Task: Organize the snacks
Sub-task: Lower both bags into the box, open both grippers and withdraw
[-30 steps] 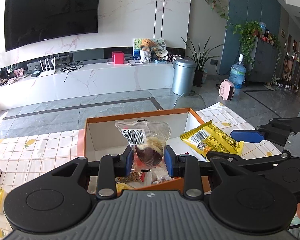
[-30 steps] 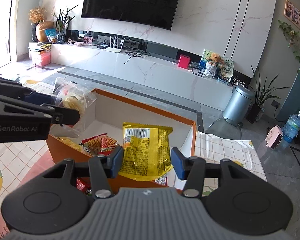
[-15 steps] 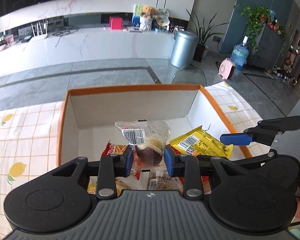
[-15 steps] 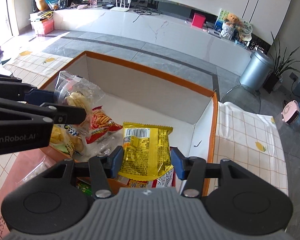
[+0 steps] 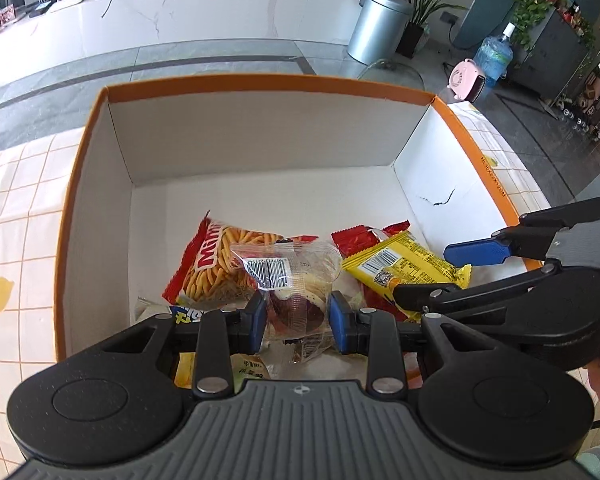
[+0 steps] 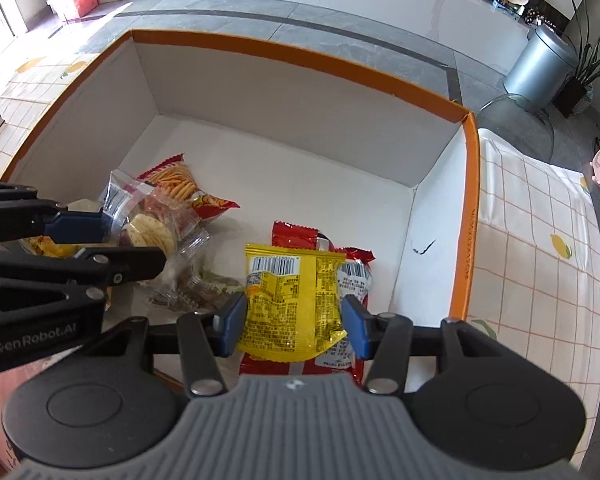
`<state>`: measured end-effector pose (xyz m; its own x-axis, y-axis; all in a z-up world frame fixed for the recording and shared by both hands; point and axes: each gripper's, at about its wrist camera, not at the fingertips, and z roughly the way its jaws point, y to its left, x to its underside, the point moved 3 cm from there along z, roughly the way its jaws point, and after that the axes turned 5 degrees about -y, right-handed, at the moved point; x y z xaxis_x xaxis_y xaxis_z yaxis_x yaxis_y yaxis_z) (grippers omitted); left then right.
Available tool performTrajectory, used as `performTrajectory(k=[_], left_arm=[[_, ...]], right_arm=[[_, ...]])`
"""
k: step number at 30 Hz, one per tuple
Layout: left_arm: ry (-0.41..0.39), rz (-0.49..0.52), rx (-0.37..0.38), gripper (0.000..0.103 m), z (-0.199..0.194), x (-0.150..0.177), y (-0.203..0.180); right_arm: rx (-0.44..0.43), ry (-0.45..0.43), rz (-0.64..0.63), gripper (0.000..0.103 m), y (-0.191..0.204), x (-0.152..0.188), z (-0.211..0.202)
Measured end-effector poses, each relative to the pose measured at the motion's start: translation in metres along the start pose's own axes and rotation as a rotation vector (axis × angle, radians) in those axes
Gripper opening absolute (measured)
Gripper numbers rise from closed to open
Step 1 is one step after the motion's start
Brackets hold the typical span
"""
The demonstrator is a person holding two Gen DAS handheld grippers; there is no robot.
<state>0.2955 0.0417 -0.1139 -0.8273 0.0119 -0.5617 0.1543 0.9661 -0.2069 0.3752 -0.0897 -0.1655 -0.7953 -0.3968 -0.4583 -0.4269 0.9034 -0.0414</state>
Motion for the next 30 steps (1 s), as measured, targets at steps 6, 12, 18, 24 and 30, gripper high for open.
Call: performTrajectory(k=[6, 12, 18, 24, 30], left_arm=[[0.022, 0.006, -0.007, 0.037, 0.003, 0.000, -0.003], [0.027, 0.009, -0.025, 0.037, 0.002, -0.001, -0.005], [0.029, 0.037, -0.051, 0.038, 0.003, 0.000, -0.010], [0.020, 0.044, -0.081, 0.052, -0.003, -0.002, -0.009], [-0.031, 0.040, -0.120, 0.081, -0.019, -0.006, -0.006]], right_arm=[[0.028, 0.040, -0.021, 0.050, 0.003, -0.007, 0.011], [0.052, 0.062, -0.044, 0.050, 0.010, -0.008, 0.014], [0.073, 0.058, -0.057, 0.052, 0.011, -0.006, 0.016], [0.087, 0.052, -0.056, 0.057, 0.010, -0.007, 0.010], [0.119, 0.035, -0.053, 0.075, 0.005, -0.008, -0.003]])
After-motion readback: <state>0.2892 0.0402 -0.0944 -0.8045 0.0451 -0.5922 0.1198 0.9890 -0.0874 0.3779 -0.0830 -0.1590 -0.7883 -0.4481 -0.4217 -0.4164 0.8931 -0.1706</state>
